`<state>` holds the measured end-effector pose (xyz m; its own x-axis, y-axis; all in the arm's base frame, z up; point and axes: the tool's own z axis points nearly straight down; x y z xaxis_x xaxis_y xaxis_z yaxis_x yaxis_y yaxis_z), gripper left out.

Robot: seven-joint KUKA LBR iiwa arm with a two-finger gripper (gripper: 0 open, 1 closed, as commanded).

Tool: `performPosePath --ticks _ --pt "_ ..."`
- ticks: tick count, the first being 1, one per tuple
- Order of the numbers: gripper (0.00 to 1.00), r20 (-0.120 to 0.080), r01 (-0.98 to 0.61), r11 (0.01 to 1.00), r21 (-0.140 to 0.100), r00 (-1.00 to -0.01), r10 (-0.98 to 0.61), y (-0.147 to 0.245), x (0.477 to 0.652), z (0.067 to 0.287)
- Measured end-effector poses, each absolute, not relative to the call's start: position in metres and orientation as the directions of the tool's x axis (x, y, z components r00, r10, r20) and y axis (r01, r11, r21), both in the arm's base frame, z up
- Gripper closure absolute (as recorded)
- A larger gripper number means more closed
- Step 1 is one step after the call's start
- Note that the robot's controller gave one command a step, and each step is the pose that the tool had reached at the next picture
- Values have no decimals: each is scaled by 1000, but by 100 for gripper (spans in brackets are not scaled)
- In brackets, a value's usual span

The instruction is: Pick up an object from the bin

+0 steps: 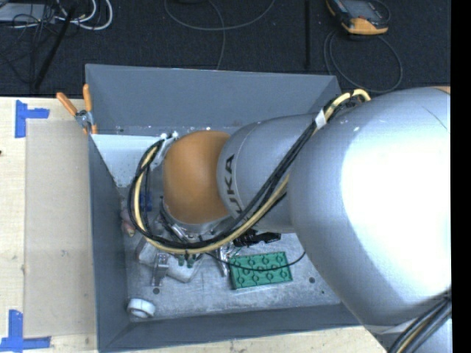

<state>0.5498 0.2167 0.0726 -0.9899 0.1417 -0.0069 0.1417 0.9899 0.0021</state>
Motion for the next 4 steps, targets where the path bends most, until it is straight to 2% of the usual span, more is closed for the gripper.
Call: performPosePath --ticks 1,2,3,4 --pt "0 -3 245 970 3 -970 245 220 511 170" --pt "0 3 420 908 -4 -908 420 197 556 79" --pt "0 3 417 909 -3 -909 417 206 567 74" --pt "100 5 416 909 5 -909 416 211 565 73"
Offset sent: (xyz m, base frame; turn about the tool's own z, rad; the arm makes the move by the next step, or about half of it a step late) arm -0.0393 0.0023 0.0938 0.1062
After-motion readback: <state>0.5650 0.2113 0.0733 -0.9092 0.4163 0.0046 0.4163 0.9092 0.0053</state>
